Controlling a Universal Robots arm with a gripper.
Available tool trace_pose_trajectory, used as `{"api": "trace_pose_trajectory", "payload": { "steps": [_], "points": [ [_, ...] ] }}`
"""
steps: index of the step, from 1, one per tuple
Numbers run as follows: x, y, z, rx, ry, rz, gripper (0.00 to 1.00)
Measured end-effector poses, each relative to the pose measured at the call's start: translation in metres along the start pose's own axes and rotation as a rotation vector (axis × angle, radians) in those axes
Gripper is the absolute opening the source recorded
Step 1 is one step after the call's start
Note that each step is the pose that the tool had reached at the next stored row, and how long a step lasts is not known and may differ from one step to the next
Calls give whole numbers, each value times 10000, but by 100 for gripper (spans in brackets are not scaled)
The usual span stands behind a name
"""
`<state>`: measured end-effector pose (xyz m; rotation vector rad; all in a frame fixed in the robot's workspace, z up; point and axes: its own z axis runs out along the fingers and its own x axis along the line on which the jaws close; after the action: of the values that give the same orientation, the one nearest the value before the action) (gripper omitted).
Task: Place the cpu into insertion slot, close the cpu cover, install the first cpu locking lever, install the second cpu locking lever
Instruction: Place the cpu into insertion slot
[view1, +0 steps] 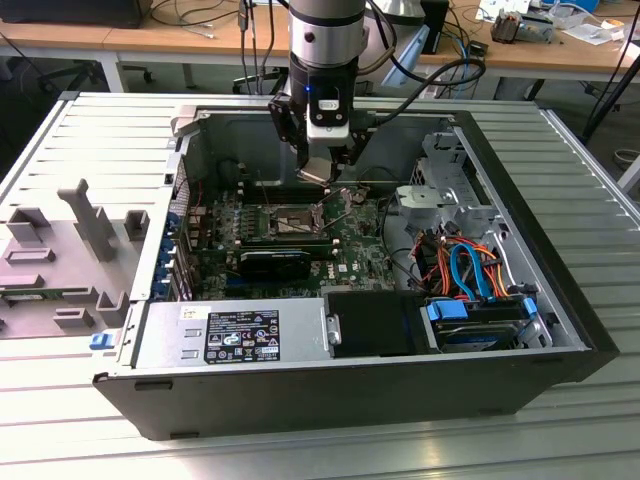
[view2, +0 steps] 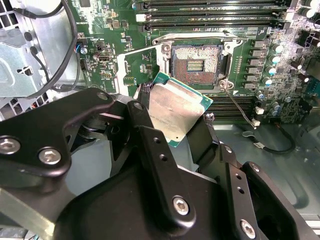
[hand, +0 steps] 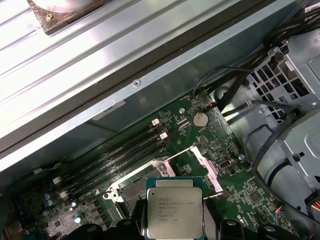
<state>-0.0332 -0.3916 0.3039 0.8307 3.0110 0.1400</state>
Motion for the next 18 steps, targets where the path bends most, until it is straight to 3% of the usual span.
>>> {"api": "trace_pose_trajectory", "payload": {
  "steps": [18],
  "points": [
    [-3,-5,-1,-2,-20,219,54]
  ]
}}
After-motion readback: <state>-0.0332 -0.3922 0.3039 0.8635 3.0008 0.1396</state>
